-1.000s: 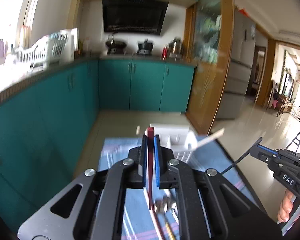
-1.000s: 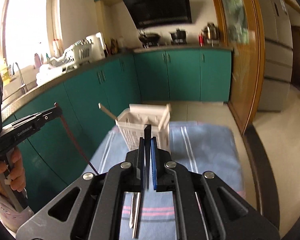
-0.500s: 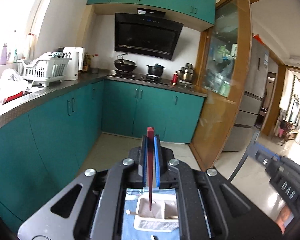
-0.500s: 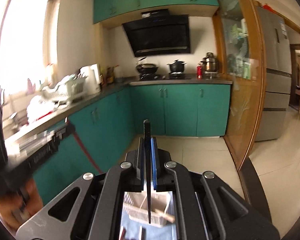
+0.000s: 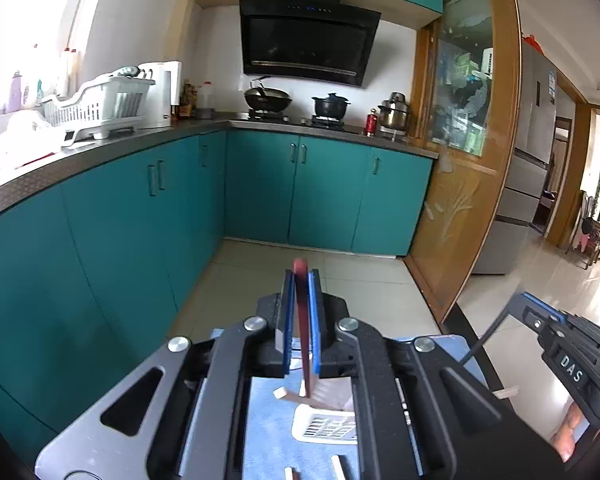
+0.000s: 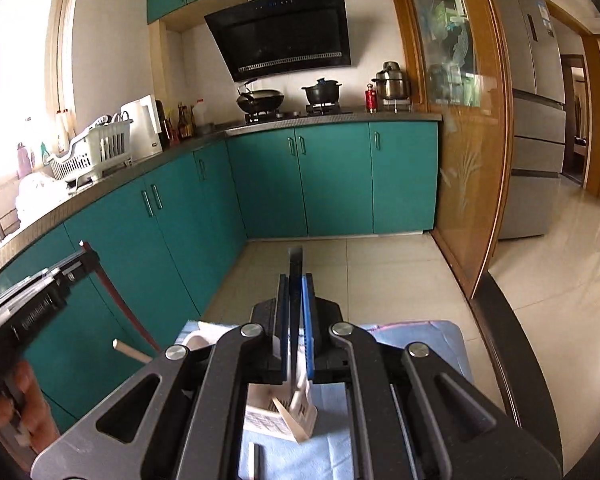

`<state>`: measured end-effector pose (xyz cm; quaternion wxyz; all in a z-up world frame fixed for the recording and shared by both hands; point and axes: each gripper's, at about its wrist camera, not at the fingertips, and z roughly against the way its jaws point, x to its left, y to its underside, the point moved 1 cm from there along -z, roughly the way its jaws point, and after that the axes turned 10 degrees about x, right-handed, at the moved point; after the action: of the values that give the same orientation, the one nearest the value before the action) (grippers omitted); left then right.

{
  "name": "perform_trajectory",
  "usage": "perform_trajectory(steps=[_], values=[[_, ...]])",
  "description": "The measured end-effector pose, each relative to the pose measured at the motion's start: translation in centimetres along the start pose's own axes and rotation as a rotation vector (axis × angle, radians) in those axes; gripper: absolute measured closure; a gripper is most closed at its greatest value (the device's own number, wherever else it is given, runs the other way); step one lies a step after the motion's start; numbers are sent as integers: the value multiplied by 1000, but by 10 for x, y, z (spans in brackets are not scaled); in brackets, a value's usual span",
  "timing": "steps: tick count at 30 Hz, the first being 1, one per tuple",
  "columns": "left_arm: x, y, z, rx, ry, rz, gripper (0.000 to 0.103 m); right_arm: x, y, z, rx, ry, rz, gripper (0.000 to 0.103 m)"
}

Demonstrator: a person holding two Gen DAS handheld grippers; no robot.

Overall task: Organize utensils
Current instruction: 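Lift both chopsticks and lower them into the white utensil holder, then open both tools and pull them back to the cloth, then move the left tool to a white chopstick while the right tool approaches a wooden chopstick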

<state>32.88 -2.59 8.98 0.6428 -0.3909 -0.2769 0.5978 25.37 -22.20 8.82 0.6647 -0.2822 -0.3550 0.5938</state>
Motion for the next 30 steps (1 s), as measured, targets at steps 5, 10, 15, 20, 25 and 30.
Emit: perform_trajectory(steps=[5,10,15,20,25,30], values=[[22,16,38,-56,9,43,75,-20,23,39,-83,13,-41,58],[55,63,77,-49,-23,63,60,-56,84,85,-104,13,-139,58],[71,160,40,230,-42,7,60,-74,180,47,146,50,-189,58],[59,249,-17,578,66,-18,66,-30,249,-22,446,-59,-113,59],[38,272,-19,635,115,-73,66,23,265,-43,514,-135,15,59],[23,276,-21,644,122,-107,65,40,267,-58,547,-120,64,64]])
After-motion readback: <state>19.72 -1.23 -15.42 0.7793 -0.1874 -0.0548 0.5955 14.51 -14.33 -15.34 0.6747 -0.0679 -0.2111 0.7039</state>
